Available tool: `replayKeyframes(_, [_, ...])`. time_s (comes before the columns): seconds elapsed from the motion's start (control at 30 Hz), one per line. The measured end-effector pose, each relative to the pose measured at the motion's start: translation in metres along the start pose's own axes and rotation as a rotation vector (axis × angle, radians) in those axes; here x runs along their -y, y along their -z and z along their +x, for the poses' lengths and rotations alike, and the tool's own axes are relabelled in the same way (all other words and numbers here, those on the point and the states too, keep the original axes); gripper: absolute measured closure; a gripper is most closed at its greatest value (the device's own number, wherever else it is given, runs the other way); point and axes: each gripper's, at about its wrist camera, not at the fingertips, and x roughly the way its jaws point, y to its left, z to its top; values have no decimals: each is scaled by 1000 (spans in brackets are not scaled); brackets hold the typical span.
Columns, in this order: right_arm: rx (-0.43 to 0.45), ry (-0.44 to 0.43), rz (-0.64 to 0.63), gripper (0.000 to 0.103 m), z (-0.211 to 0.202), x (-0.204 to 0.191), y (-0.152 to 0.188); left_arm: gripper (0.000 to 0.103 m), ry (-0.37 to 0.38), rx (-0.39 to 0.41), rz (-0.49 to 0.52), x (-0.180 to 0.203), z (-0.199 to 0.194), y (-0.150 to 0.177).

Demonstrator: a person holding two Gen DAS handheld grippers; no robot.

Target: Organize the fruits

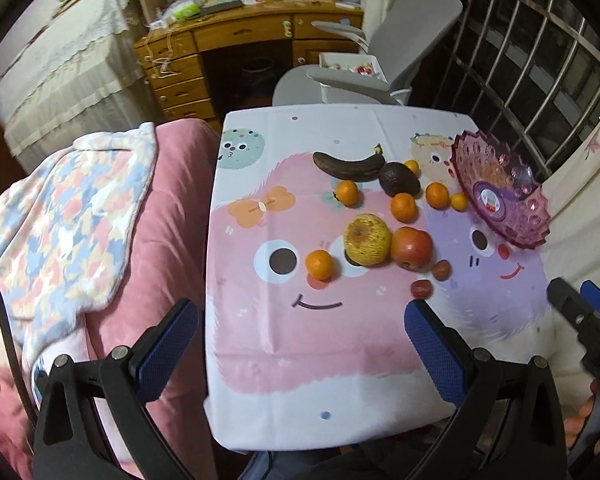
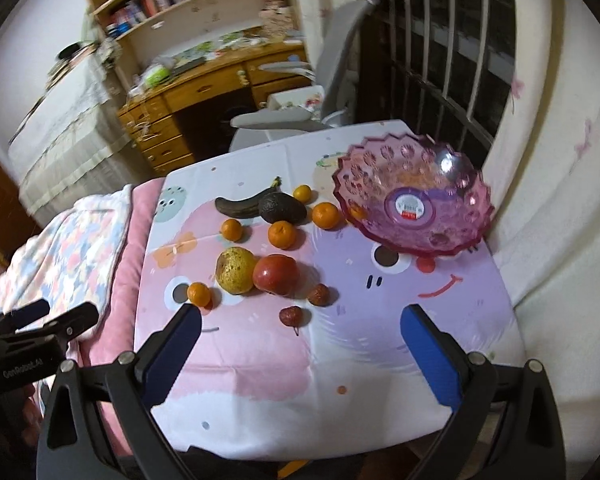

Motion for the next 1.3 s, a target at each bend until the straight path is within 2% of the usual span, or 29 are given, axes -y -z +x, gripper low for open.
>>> replayKeyframes(0.17, [16, 24, 92, 3, 17, -5, 1, 1, 37, -37, 71, -18, 33, -19])
replayKeyframes(0.3, [18, 99, 144, 3, 37, -4, 7, 1, 47, -73, 123, -21, 65, -32])
replayKeyframes(0.5, [-53, 178, 72, 3, 75, -5, 21, 1, 70, -128, 153, -19, 112, -47])
replayKeyframes(0.63, [-90, 166, 84, 3, 102, -1, 36, 1, 101, -166, 170, -14, 138, -49])
replayKeyframes(0.7, [-72, 156, 95, 3, 110, 1, 42, 1, 102, -189, 181, -10, 152, -49])
replayKeyframes(0.87, [-4, 154, 3, 3, 131, -7, 54, 1, 124, -254, 176, -6, 185, -49])
replayKeyframes(1.07, [-31, 112, -41, 4, 160, -11, 56, 1, 118, -287, 194, 5, 215, -46])
replayKeyframes(1.2, [-44, 108, -82, 16, 174, -15, 58, 1, 132, -290, 205, 11, 227, -44])
replayKeyframes(1.27, [-63, 95, -95, 17, 182, -16, 60, 10, 128, -304, 217, 15, 234, -43])
replayKeyframes(1.3, [-73, 88, -98, 19, 185, -17, 61, 11, 124, -311, 217, 16, 237, -43])
